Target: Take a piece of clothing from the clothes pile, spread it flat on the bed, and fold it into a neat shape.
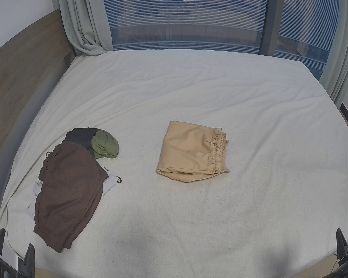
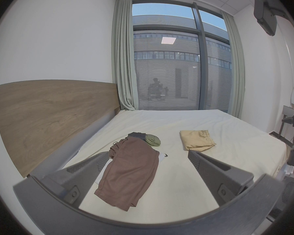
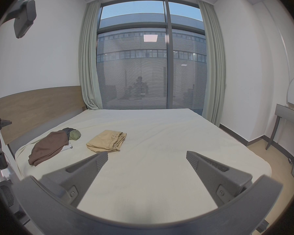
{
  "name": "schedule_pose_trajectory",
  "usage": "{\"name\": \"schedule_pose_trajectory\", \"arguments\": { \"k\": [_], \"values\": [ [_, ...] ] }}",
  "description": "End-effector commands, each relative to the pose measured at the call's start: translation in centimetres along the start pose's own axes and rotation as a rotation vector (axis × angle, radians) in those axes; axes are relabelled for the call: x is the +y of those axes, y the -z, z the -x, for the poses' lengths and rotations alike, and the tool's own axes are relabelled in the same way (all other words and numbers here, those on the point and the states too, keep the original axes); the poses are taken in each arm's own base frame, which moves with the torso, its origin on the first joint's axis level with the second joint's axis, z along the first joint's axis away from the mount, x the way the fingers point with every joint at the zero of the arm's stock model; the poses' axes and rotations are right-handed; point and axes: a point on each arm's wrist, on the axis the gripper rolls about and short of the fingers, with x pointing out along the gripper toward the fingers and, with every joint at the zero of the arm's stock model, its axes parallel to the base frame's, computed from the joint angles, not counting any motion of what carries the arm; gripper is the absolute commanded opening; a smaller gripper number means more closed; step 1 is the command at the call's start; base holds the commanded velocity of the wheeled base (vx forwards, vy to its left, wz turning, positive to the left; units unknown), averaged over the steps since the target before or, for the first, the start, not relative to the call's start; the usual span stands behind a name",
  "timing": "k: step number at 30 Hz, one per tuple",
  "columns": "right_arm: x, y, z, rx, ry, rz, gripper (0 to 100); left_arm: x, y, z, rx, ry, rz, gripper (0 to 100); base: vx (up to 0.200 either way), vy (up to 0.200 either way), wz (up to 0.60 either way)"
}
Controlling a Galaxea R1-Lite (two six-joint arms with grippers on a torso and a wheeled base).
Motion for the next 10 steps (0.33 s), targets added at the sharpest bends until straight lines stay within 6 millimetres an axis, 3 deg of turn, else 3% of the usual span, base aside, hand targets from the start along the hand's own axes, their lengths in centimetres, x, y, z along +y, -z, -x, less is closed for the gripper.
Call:
{"name": "schedule_pose_trajectory", "arguments": {
  "k": [1, 10],
  "values": [
    [0.00, 0.44, -0.11, 0.010, -0.002, 0.001, 100, -0.01, 0.55, -0.01, 0.006, 0.007, 0.007, 100, 0.000, 0.000, 0.00],
    [0.00, 0.45, -0.12, 0.013, 0.002, -0.002, 100, -0.01, 0.57, -0.01, 0.008, 0.004, 0.008, 100, 0.000, 0.000, 0.00]
  ]
}}
